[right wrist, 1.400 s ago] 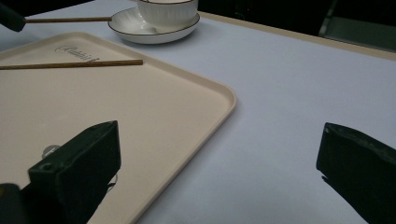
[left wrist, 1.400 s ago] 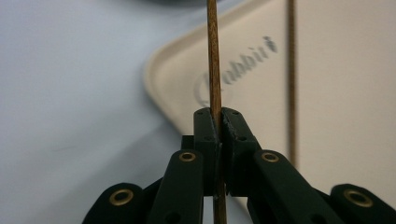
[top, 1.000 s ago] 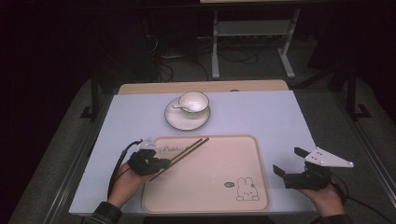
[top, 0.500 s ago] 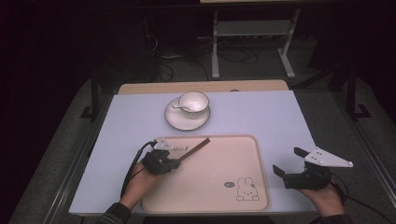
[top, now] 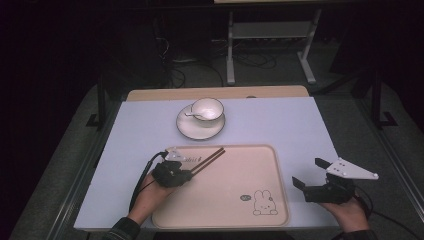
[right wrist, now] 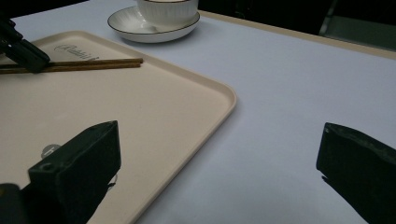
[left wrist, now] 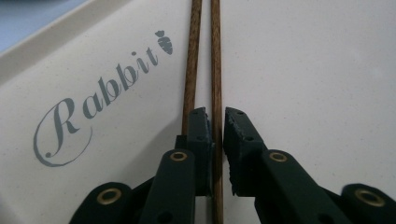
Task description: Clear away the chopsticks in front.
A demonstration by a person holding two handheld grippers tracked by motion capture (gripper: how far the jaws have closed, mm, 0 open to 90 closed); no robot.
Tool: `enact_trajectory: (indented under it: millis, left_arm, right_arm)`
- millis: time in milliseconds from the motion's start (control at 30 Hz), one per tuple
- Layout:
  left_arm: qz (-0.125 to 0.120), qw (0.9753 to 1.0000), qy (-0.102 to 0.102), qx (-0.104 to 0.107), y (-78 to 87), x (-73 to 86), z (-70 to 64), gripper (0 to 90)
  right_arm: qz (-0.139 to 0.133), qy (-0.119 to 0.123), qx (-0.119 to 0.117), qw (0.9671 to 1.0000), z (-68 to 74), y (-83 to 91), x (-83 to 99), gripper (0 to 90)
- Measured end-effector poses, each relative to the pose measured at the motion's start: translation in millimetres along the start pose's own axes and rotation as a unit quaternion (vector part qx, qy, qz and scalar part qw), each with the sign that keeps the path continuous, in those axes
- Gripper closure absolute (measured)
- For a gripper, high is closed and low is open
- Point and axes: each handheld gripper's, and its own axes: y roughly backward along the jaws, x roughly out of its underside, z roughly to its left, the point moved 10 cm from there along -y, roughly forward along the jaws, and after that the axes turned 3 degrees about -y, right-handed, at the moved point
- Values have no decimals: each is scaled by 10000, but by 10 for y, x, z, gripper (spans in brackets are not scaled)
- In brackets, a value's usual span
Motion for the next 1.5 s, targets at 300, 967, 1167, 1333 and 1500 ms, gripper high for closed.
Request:
enact_trajectory:
  millis: [300,967,1167,1333,1500]
  left_arm:
    - [-208,9990,-208,345,-69,-370,-87,894]
    - [-78,9987,-395,304,-844,-971,44,895]
    - [-26,9995,-257,198,-671,-780,212,894]
    - [41,9997,-170,153,-489,-571,294,894]
    - [113,9999,-84,97,-286,-334,341,894]
  right_arm:
    - [36,30,-26,10000,19,-14,6,0]
    - [-2,-62,19,10000,-34,27,21,0]
    - [5,-42,9,10000,-12,20,15,0]
    - [4,-30,14,10000,-9,19,13,0]
    - [0,-28,21,10000,-8,23,10,0]
